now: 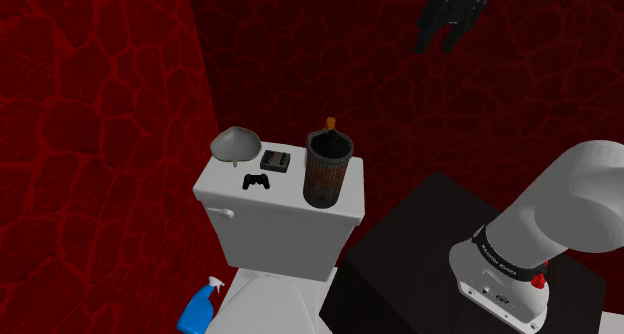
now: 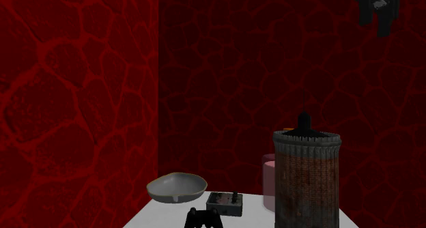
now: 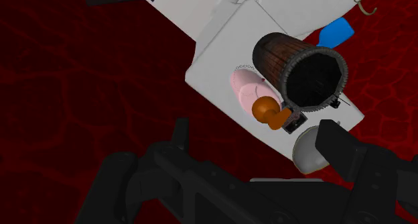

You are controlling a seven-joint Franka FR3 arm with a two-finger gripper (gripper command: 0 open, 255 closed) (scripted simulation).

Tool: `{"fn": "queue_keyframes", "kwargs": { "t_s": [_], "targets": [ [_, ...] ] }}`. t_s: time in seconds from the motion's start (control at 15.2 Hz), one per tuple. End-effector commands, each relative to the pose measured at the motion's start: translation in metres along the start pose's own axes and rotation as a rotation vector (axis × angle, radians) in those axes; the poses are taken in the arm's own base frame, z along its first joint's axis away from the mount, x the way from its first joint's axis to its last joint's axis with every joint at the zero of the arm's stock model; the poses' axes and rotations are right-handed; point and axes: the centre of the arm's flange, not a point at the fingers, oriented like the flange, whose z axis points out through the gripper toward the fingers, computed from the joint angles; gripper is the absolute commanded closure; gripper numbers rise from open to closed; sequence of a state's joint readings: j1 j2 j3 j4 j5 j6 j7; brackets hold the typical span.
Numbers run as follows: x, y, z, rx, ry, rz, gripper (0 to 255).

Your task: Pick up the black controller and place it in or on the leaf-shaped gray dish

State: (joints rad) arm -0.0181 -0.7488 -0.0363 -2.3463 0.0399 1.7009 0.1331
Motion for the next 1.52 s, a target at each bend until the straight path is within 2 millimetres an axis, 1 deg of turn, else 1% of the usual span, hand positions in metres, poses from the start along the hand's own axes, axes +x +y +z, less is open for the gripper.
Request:
{"fn": "queue_keyframes", "kwargs": {
  "t_s": [0.0,0.73,1.45],
  "targets": [
    [0.000,0.000,0.000,0.000,0.000,0.000,0],
    [0.044,-0.095,0.106,-0.035,-0.001,-0.063,0],
    [0.081,-0.188,0.215,-0.071,-0.002,-0.127,0]
  ]
}}
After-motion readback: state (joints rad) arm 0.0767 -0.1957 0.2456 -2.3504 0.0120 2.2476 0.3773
